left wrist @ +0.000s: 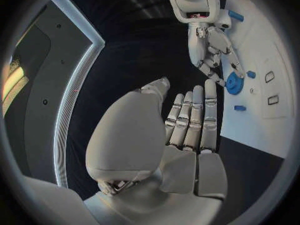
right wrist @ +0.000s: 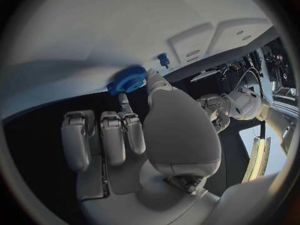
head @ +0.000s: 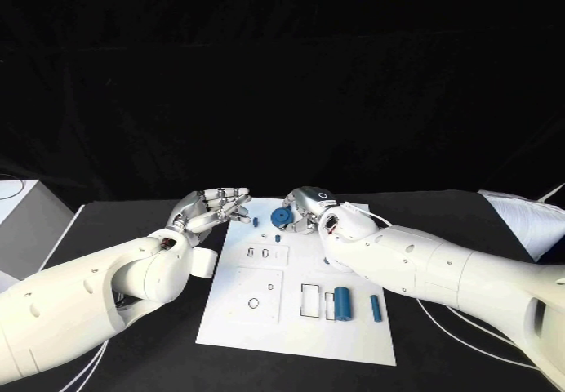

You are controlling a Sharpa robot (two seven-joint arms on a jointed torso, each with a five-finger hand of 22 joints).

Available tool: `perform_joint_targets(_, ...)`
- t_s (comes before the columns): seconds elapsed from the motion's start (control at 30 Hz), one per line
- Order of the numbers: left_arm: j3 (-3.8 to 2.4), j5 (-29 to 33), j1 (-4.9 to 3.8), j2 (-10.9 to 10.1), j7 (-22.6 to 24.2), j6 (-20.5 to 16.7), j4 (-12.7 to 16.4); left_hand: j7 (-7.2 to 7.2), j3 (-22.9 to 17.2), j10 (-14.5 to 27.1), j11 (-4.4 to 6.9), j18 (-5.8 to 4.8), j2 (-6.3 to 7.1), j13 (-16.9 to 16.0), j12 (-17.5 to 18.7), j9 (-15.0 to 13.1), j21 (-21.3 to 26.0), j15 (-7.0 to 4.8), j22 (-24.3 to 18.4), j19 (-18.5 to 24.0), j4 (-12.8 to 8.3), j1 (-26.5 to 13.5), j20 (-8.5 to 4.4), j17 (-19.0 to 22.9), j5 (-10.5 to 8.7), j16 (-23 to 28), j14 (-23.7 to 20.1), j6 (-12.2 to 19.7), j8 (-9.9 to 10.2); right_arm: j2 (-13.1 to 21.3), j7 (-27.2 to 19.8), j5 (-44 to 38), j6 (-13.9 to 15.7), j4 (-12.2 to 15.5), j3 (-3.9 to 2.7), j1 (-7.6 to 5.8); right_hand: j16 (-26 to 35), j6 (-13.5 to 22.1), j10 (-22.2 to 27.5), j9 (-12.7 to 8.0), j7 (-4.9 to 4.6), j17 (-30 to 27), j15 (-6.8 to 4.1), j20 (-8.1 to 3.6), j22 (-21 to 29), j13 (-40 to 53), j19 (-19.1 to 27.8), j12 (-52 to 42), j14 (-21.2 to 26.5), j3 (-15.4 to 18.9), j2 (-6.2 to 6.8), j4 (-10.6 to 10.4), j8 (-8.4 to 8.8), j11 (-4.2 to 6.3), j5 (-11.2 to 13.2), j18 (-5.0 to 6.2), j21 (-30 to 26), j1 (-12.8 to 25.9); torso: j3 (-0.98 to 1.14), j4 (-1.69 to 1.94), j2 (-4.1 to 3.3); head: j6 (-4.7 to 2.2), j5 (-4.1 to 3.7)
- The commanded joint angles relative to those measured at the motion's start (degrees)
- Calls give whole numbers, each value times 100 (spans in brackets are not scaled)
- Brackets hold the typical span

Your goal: Assemble the parts on the task board

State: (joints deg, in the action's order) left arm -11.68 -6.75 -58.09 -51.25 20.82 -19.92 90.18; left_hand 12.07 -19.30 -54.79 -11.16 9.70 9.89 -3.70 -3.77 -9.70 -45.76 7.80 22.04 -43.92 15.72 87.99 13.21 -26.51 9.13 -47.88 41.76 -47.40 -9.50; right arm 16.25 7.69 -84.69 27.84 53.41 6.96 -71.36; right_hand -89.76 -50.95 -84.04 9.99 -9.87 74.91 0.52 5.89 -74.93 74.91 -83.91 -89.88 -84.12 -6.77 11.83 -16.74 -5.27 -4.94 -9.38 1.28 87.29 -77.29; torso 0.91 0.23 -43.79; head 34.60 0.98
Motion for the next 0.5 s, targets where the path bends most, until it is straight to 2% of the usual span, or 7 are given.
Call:
perform_joint_targets(0.03, -3, -22, -2, 3, 38, 39, 13, 183, 30, 51, 8, 69, -1, -5, -14, 9, -38, 20, 7, 60, 9, 26, 9, 10, -16, -25, -46, 49, 23, 24, -99, 91, -172, 5, 2, 1, -24, -77, -596, 1, -8, 1509, 39, 50, -1400, 1509, -548, -12, -588, 42, -78, -3, -4, -36, -79, -75, 44, 33, -3, 1, 4, 6, 1)
perform_joint_targets(0.33, -3, -22, -2, -8, 34, 34, 18, 184, 31, 52, 8, 69, -1, -5, -14, 10, -40, 20, 7, 63, 10, 26, 10, 12, -16, -26, -49, 49, 24, 115, -150, 249, -310, 46, 11, 1, -24, -361, -596, 29, 57, 1509, -5, 19, -1414, 1509, -556, -12, -588, -48, -306, 8, -144, 19, -525, -81, 70, 351, 4, -7, 3, 9, 7)
perform_joint_targets(0.5, -3, -22, -2, -13, 28, 28, 16, 186, 34, 57, 6, 68, -2, -4, -12, 11, -41, 22, 7, 68, 14, 21, 11, 15, -16, -28, -54, 53, 25, 177, -186, 320, -299, 114, 13, 1, -24, -461, -596, 36, 107, 1509, -50, -22, -1418, 1509, -558, -12, -588, -278, -573, 19, -219, 68, -810, -83, 77, 565, 7, -5, 2, 15, 9)
